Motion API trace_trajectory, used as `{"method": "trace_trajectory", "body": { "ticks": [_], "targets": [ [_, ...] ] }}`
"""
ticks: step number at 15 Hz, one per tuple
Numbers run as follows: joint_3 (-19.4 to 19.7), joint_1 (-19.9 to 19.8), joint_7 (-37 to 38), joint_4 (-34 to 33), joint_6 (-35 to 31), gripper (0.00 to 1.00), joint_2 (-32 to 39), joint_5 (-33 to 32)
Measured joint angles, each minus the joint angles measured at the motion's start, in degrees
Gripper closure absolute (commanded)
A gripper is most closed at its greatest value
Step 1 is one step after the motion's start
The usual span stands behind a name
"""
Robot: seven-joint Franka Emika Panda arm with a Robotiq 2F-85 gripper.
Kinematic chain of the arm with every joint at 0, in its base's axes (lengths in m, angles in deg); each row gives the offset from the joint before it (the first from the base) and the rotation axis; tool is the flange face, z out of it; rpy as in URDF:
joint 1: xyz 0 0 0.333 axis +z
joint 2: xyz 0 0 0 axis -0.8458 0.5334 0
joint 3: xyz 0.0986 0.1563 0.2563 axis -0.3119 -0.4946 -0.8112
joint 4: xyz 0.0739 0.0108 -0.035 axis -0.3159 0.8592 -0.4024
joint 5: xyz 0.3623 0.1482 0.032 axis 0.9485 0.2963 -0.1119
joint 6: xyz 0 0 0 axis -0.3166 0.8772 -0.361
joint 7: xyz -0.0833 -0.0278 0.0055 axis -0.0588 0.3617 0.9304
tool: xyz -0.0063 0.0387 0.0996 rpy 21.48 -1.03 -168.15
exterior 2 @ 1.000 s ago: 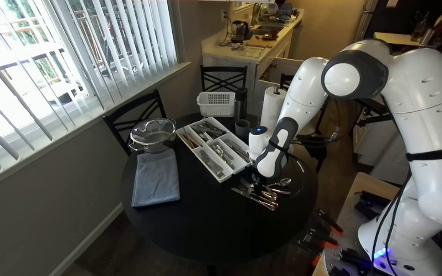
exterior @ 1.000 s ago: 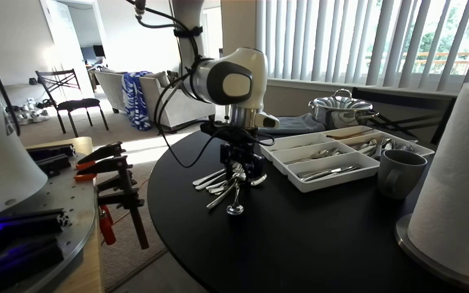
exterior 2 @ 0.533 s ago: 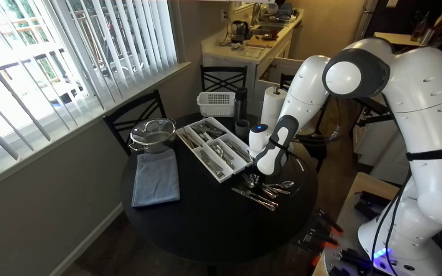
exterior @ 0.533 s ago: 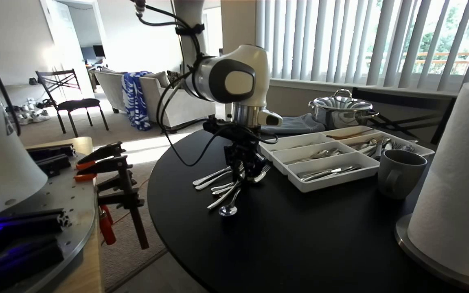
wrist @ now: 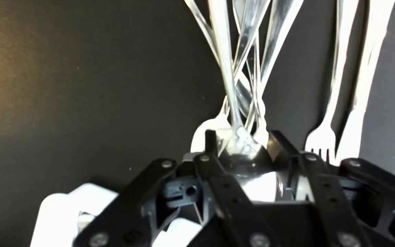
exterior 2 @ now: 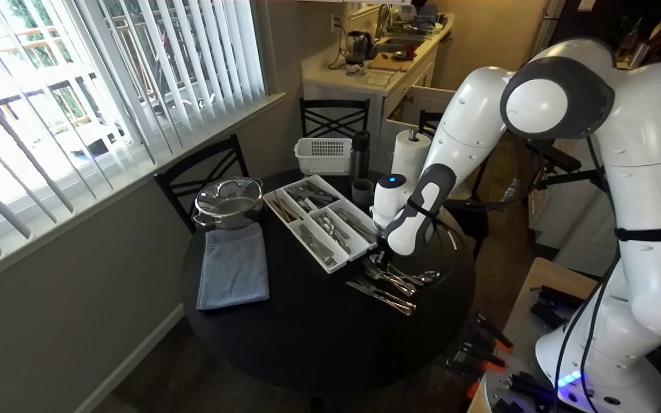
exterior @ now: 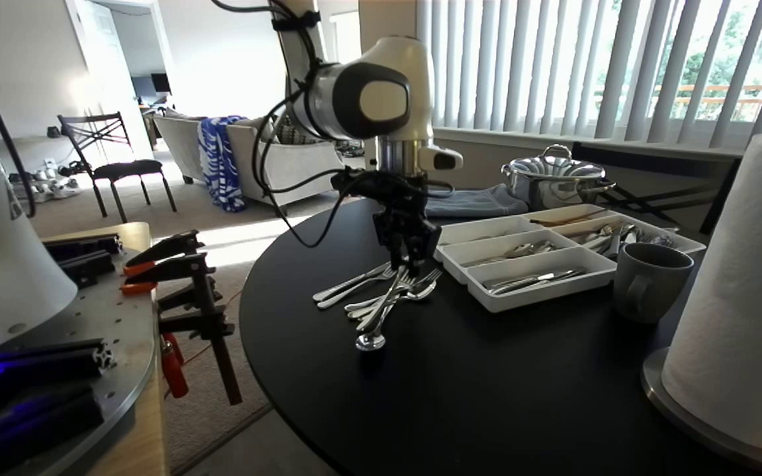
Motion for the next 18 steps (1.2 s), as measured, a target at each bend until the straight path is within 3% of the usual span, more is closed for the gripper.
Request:
{"method": "trace_trajectory", "body": {
  "ticks": [4,7,12,18],
  "targets": [
    [7.5,9.4,6.8,4.9,-0.4,0.84,-9.9,-2.2],
    [9.5,12.0,9.2,5.5,0.3,0.84,-13.8,-3.8],
    [7.7,9.7,10.1,2.2,0.1,0.84,-14.4,-2.3],
    [3.1,4.2,10.1,-12.4,3.1,0.84,-10.0,3.6]
  ]
}}
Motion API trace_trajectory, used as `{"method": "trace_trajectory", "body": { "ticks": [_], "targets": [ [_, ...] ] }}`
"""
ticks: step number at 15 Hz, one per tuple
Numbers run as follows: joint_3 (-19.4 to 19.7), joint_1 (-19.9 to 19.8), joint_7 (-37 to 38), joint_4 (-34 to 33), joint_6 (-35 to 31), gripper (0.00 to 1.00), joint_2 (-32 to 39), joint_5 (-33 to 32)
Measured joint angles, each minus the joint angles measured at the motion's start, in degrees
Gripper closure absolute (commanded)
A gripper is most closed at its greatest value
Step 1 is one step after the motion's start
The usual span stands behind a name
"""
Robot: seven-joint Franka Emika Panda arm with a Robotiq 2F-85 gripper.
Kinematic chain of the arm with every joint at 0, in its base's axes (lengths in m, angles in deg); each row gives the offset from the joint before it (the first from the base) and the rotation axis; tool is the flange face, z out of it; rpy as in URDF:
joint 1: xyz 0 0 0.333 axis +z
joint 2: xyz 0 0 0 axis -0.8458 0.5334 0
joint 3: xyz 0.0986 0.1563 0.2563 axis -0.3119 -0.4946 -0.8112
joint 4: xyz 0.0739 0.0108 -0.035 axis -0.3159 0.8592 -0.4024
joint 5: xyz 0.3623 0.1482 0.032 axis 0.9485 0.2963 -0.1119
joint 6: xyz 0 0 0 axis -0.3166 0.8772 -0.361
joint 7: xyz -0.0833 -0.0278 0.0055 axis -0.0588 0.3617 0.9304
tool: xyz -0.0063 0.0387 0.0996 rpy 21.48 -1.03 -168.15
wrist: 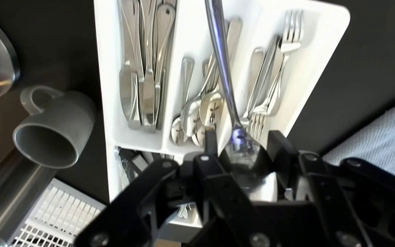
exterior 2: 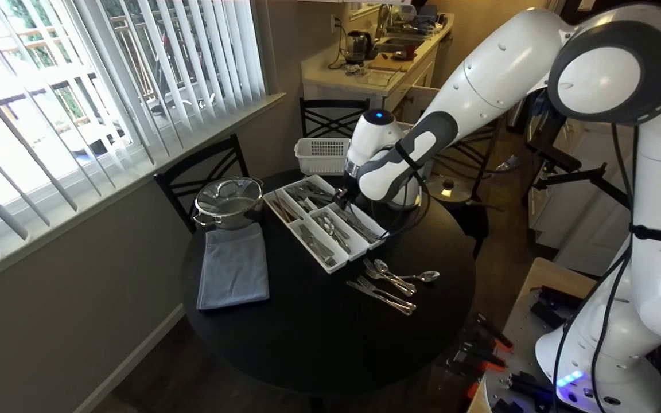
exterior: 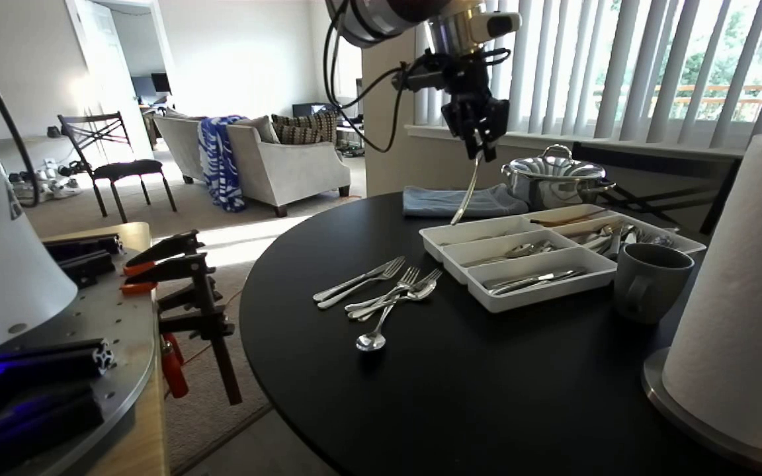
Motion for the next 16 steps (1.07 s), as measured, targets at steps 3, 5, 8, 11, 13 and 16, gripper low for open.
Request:
{"method": "trace_trajectory", "body": {
  "ticks": [3,5,8,11,13,16],
  "targets": [
    [-0.8,-1.3,0.0,-8.9,1.9,0.84,5.6,1.4],
    [-1.9,-2.3,0.0,-14.3,3.2,0.84,10.1,2.7],
    [-3.7,-3.9,0.0,-21.2,5.6,0.84,16.5,4.2],
    [-3.9,-4.4,0.0,-26.4,8.1,0.84,21.2,4.3],
    [-3.9,-4.8,0.0,-28.9,9.8,0.84,23.2,4.3],
    [-4.2,-5.5,0.0,-32.2,15.4,0.34,25.4,5.2]
  ]
}}
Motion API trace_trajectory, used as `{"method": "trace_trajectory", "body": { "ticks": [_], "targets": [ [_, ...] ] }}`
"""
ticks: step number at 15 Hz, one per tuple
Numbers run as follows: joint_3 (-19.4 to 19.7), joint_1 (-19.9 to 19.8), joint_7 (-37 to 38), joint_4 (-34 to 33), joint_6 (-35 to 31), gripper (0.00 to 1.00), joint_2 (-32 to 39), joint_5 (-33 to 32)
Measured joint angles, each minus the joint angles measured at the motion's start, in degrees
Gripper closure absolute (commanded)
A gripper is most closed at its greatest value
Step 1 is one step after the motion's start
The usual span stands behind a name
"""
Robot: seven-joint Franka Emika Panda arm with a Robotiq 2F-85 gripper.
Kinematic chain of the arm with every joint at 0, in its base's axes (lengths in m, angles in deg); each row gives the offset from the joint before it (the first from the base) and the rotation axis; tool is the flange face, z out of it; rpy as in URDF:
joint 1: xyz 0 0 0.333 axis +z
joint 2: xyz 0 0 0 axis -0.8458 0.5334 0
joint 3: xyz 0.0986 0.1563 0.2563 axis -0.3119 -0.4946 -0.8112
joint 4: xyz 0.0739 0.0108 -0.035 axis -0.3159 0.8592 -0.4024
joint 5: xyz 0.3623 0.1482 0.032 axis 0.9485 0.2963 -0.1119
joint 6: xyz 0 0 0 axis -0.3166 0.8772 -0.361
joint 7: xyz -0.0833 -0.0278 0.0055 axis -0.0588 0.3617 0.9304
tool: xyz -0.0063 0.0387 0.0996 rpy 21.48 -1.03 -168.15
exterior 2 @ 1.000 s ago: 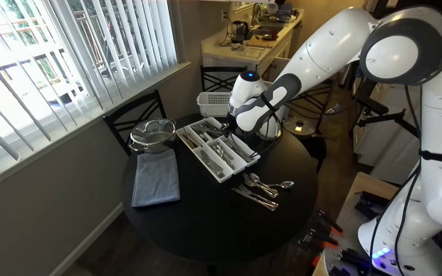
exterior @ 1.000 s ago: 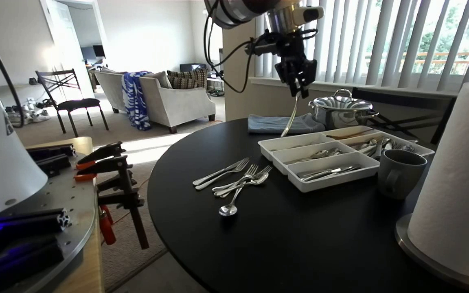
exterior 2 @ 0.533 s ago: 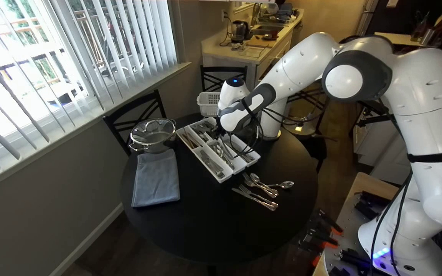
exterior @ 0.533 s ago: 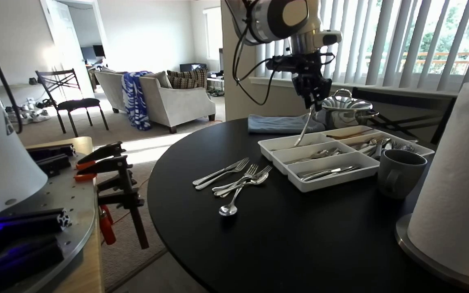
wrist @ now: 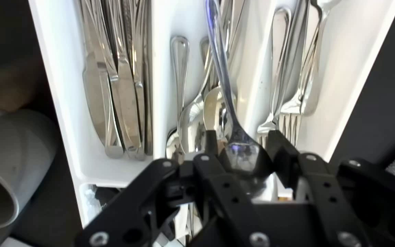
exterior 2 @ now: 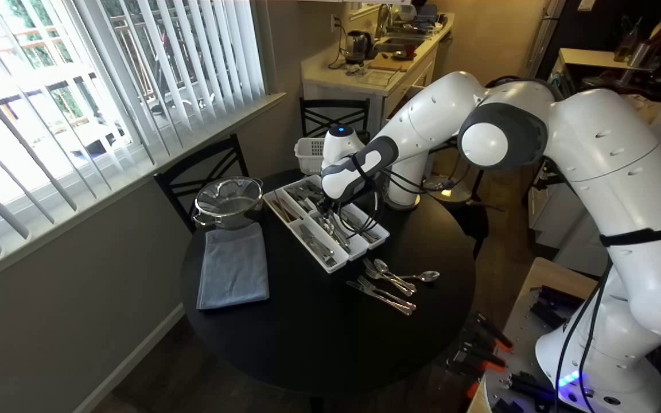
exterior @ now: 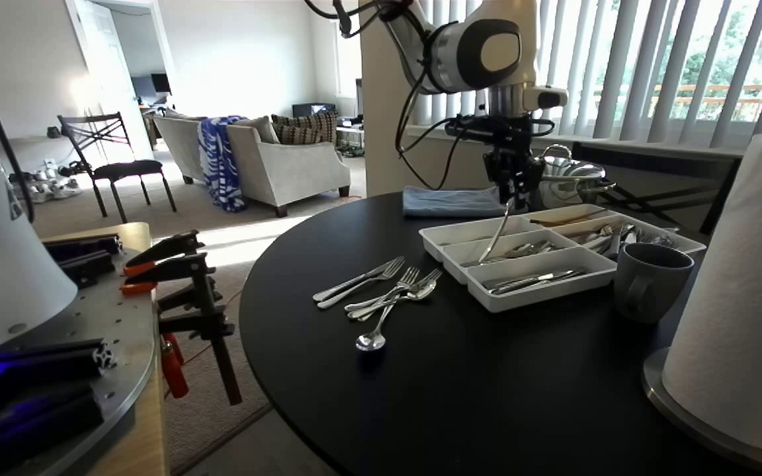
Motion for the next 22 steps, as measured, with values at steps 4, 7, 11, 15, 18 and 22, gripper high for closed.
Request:
{"method": "trace_trajectory", "body": {
  "ticks": [4,7,11,15,18,22],
  "targets": [
    [-0.6,-0.8,0.0,-4.3,9.2,0.15,2.2,0.3],
    [-0.6,-0.7,0.0,-5.4,10.1,0.01,2.0,0.3],
    [-0.6,0.4,0.0,-2.4,6.5,0.00,-2.5,0.0],
    [-1.3,1.9,-1.7,7.4,3.2,0.00,-10.7,-0.1],
    [-2.1,2.2,-2.6,16.2,-1.3,0.00,-15.0,-0.2],
    [-3.3,2.1,-2.6,28.9,-7.3,0.00,-17.5,0.3]
  ]
}}
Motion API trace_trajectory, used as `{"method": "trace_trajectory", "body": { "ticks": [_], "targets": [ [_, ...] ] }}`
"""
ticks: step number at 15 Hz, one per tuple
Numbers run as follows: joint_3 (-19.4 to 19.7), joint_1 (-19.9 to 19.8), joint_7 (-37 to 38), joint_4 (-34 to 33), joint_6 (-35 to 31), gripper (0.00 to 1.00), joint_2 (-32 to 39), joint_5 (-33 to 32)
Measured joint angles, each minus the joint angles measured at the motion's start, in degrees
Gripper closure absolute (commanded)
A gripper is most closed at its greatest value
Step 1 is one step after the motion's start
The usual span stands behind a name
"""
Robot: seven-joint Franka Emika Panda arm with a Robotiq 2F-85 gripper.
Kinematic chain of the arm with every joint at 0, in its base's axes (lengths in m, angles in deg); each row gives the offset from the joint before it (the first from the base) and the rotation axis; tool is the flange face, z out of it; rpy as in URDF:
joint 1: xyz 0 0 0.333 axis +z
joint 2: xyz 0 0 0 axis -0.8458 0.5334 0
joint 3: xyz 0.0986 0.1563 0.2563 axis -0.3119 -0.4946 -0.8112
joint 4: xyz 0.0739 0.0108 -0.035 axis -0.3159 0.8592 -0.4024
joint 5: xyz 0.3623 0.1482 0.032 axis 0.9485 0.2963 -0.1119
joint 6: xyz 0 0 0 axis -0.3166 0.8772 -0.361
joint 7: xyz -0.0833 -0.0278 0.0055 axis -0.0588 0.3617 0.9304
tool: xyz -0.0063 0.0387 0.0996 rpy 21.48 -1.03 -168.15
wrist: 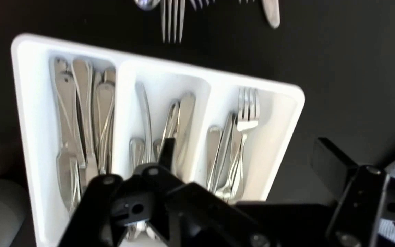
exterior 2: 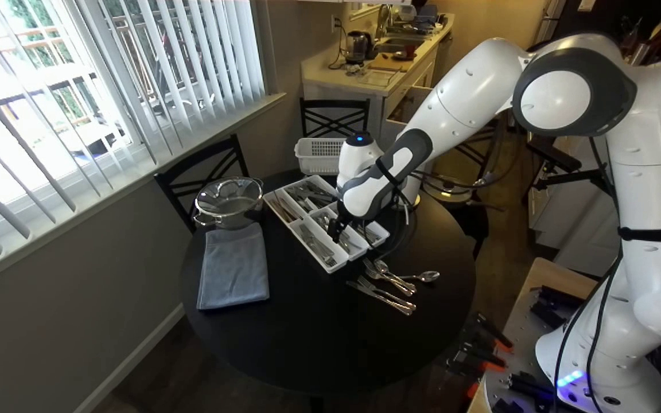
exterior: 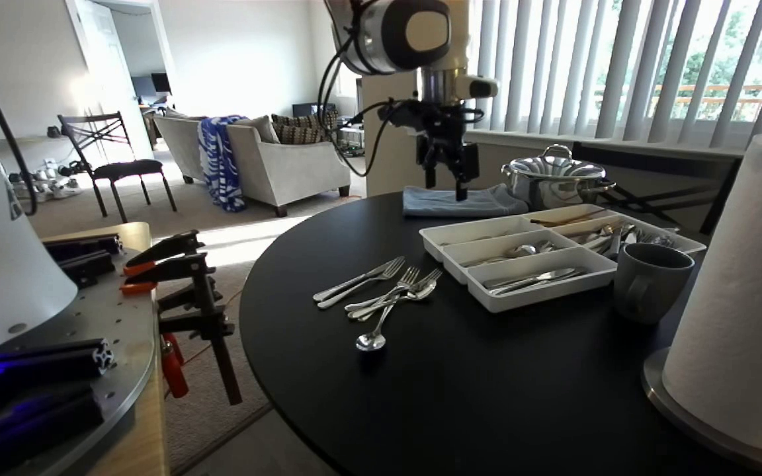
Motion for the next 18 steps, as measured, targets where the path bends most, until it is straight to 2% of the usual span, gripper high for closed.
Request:
{"method": "trace_trajectory", "body": {
  "ticks": [4,8,13,18],
  "targets": [
    [-1.6,-0.2,0.0,12.3,-5.7,0.00,-1.7,1.9],
    [-2.6,-0.8,0.0,19.9,-8.6,0.00,-3.0,3.0],
    [-3.7,-2.1,-1.3,21.5,-9.2,0.00,-2.6,3.0],
    [-3.8,-1.9,-2.5,19.0,-11.6,0.00,1.3,2.6]
  ]
}}
